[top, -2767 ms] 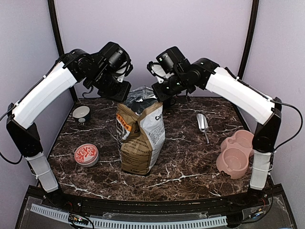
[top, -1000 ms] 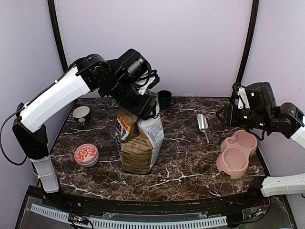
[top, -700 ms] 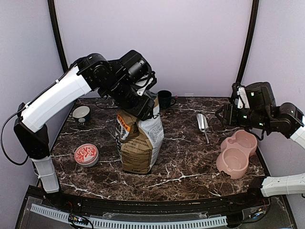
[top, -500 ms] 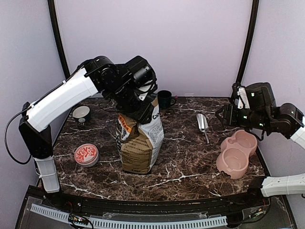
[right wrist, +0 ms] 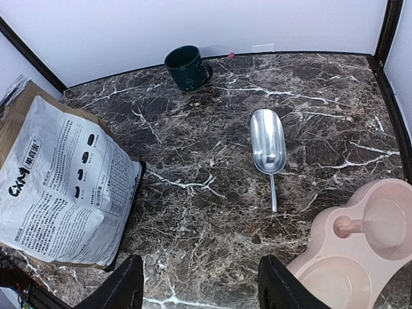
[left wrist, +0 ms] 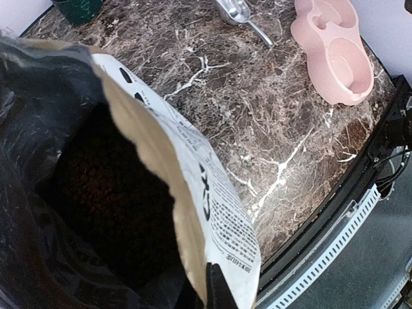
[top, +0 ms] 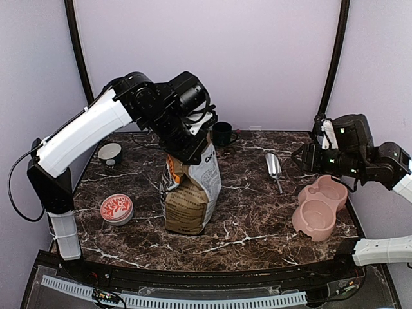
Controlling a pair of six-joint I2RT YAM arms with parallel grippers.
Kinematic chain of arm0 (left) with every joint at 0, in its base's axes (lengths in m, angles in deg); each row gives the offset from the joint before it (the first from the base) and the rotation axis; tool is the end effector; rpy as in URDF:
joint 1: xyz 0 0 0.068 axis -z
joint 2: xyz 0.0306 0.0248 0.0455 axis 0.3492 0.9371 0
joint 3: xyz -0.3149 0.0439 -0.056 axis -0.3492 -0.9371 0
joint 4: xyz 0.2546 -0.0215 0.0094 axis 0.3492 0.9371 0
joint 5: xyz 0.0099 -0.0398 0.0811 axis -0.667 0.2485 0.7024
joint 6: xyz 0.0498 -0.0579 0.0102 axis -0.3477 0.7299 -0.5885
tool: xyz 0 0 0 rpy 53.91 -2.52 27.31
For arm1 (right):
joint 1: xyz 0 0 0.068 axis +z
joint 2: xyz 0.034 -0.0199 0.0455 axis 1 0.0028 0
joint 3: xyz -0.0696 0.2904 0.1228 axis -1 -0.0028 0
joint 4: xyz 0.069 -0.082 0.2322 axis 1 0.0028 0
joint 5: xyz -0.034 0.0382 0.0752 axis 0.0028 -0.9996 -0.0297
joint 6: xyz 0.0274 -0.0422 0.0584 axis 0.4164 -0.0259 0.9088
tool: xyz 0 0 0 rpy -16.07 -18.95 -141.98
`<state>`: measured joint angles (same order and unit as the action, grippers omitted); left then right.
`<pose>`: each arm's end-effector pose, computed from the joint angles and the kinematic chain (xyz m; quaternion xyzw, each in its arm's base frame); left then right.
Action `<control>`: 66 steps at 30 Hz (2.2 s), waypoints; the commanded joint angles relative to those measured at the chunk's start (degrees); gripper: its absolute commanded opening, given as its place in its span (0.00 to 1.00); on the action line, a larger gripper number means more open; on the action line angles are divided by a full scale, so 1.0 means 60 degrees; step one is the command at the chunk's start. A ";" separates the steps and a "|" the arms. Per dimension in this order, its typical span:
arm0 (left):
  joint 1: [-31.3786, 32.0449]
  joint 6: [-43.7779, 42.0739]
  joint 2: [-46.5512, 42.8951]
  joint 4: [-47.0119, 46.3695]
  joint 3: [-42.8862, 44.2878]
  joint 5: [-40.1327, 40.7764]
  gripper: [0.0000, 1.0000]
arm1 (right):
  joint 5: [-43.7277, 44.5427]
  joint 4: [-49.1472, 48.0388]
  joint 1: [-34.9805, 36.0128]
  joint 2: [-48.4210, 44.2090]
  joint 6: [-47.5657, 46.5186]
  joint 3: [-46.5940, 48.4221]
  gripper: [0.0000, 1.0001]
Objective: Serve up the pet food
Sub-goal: Adjust the pet food bag at the center of the board, then move the pet food bowl to the center of the board.
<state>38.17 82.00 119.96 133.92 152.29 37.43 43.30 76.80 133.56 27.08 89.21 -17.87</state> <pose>0.2152 -0.3455 0.4340 0.3198 0.9014 -0.1604 0.2437 0.1251 0.0905 0.3863 0.0031 0.8724 0.1818 0.4537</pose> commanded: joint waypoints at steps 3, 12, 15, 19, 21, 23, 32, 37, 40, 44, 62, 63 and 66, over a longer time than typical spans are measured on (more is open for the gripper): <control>0.0061 -0.0589 -0.1243 -0.1515 0.0360 -0.2142 0.00 | -0.0181 -0.0564 -0.0080 0.0074 0.0070 -0.0103 0.61; 0.0061 -0.0948 -0.1774 -0.2295 0.0176 -0.2258 0.13 | -0.0334 -0.0687 -0.0081 0.0094 0.0178 -0.0184 0.61; 0.0061 -0.0950 -0.1978 -0.2504 0.0117 -0.1830 0.31 | -0.0324 -0.0656 -0.0082 0.0076 0.0256 -0.0239 0.61; 0.0054 -0.0859 -0.2448 -0.2707 0.0116 -0.0694 0.42 | -0.0036 -0.0482 -0.0080 0.0086 0.0505 -0.0291 0.61; 0.0060 -0.0844 -0.2681 -0.2752 0.0003 -0.0156 0.44 | 0.0236 -0.0239 -0.0092 0.0124 0.0711 -0.0295 0.61; 0.0061 -0.0834 -0.2939 -0.2837 -0.0282 0.0386 0.45 | 0.0535 -0.0018 -0.0106 0.0180 0.0939 -0.0353 0.62; 0.0061 -0.0792 -0.4571 -0.3987 -0.3122 0.1931 0.48 | 0.1146 0.0509 -0.0536 0.0768 0.1803 -0.1220 0.64; 0.0061 -0.0782 -0.5615 -0.4546 -0.4782 0.2526 0.67 | 0.0590 0.0190 -0.1734 0.1597 0.0980 -0.1492 0.66; 0.0046 -0.0744 -0.5921 -0.4515 -0.5380 0.2837 0.80 | -0.0008 -0.0016 -0.2500 0.2439 0.0376 -0.1448 0.66; 0.0046 -0.0511 -0.6136 -0.4085 -0.5932 0.2783 0.90 | -0.0973 -0.0001 -0.3538 0.3761 -0.0397 -0.1111 0.63; 0.0046 -0.0118 -0.7478 -0.4315 -0.7957 0.3089 0.91 | -0.1683 -0.0807 -0.4994 0.6811 -0.1410 -0.0614 0.48; 0.0046 -0.0124 -0.7478 -0.4325 -0.7957 0.3109 0.91 | -0.1718 -0.0877 -0.5003 0.6813 -0.1436 -0.0672 0.44; 0.0046 -0.0171 -0.7429 -0.4358 -0.7941 0.3157 0.91 | -0.1893 -0.0964 -0.4998 0.7092 -0.1592 -0.0787 0.32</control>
<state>38.54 80.80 75.79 109.15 105.36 54.96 33.86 73.52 103.71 68.06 81.03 -21.63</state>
